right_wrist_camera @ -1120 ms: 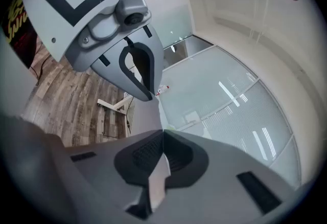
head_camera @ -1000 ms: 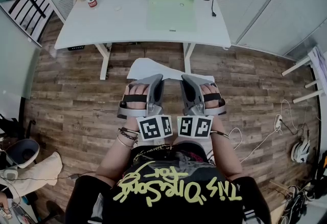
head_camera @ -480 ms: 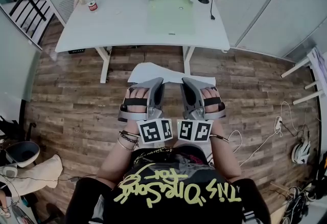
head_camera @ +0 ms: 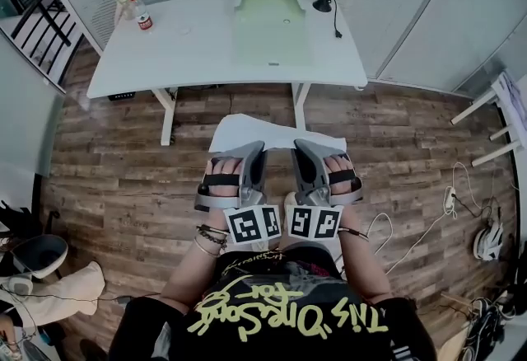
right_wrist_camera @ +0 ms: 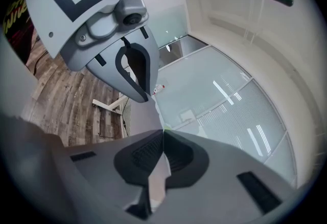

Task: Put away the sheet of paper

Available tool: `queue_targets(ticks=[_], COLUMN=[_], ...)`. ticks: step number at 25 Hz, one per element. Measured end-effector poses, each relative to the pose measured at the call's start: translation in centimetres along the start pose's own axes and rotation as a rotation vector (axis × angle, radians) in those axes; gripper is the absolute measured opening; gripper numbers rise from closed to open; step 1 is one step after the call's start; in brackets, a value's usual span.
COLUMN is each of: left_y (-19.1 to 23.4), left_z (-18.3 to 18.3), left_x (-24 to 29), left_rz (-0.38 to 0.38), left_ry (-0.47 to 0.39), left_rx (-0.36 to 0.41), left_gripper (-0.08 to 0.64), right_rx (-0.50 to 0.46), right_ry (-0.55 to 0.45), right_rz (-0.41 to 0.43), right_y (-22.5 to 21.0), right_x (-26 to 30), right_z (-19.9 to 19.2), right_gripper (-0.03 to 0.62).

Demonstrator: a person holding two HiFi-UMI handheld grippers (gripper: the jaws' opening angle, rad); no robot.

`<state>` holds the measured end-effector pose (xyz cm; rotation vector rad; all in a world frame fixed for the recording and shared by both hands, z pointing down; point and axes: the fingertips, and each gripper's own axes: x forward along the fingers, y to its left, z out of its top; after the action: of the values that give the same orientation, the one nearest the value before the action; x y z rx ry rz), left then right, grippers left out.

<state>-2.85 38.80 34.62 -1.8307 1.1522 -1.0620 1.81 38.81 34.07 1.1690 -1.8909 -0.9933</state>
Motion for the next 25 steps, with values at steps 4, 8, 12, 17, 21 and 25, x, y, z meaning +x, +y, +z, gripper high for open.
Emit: queue_targets(ticks=[4, 8, 12, 17, 21, 25], left_y=[0.6, 1.0, 1.8, 2.9, 3.6, 4.3], left_z=[-0.5, -0.7, -1.2, -2.0, -1.8, -1.8], left_x=[1.0, 2.7, 4.8, 8.1, 10.1, 11.9], left_rz=[0.006, 0.009, 0.013, 0.022, 0.026, 0.030], left_ry=[0.011, 0.028, 0.045, 0.066, 0.072, 0.079], left_rx=[0.003, 0.008, 0.010, 0.002, 0.001, 0.004], left_gripper=[0.008, 0.008, 0.008, 0.008, 0.008, 0.008], right_rx=[0.009, 0.005, 0.027, 0.024, 0.031, 0.035], right_ry=[-0.010, -0.030, -0.043, -0.053, -0.056, -0.065], right_rz=[0.011, 0.016, 0.020, 0.041, 0.047, 0.047], right_y=[0.0, -0.6, -1.3, -1.8, -2.5, -3.3], right_x=[1.0, 2.8, 5.2, 8.4, 10.2, 11.9], right_z=[0.0, -0.6, -1.1, -2.0, -2.9, -3.5], right_gripper=[0.008, 0.008, 0.008, 0.008, 0.008, 0.008])
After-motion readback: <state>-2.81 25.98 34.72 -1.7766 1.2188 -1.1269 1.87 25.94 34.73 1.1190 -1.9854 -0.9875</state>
